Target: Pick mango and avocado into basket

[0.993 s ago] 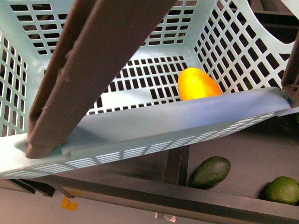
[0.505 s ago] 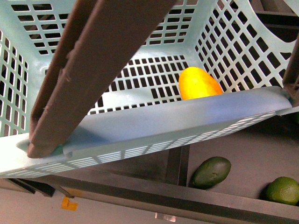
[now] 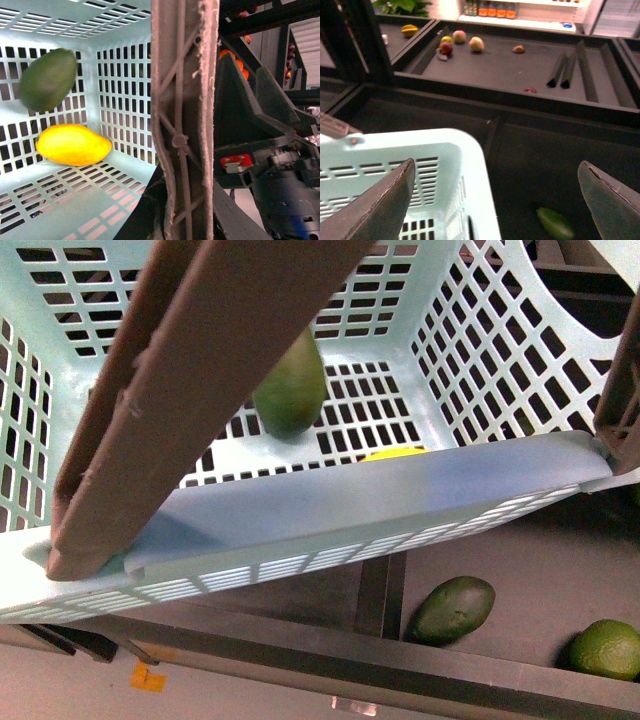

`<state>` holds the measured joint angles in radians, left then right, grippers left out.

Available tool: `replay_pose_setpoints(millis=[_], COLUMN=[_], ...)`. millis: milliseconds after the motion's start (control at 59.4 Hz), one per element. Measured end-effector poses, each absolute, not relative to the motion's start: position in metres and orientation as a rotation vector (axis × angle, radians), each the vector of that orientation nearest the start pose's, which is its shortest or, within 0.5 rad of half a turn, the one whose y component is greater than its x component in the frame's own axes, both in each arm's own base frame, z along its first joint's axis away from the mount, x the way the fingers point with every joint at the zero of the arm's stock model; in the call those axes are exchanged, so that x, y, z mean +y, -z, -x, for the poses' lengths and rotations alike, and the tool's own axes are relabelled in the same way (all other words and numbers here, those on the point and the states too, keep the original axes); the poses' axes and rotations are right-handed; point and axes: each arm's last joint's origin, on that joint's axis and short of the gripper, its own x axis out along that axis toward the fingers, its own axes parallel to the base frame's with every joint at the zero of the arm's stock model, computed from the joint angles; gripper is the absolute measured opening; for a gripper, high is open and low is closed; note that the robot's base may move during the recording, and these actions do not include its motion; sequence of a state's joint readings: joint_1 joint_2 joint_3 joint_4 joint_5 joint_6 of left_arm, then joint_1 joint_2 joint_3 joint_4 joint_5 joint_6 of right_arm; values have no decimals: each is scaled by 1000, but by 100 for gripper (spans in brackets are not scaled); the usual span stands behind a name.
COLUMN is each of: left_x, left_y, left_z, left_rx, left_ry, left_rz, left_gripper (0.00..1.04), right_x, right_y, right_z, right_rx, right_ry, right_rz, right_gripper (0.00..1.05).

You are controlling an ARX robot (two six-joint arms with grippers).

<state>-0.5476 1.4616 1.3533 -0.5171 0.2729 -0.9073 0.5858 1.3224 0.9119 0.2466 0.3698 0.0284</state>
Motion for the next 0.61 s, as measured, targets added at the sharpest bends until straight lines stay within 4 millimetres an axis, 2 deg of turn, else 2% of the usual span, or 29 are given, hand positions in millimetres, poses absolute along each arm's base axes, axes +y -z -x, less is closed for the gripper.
replay_pose_setpoints(millis=[84,118,236,455,606], left_x=[-173,-173,-173,-173,-173], left_y=[-343,-343,-343,-343,-343], left_z=[-268,-268,-268,-268,-268], left_rx=[944,944,945,945,945], left_ry=[444,444,448,444,444], left_rz=[740,740,738,741,741], left_gripper=[7,7,7,7,7], right_x=[150,148,125,78,52], right_y=[-307,-308,-290,-251,-226], right_z=[-251,-250,-238,-208,-188], right_rx=[128,101,0,-3,11], right_ry=[-189,-144,-35,-15,-12], right_rz=[35,27,-11,-8,-1], right_gripper=[96,93,75,42,12])
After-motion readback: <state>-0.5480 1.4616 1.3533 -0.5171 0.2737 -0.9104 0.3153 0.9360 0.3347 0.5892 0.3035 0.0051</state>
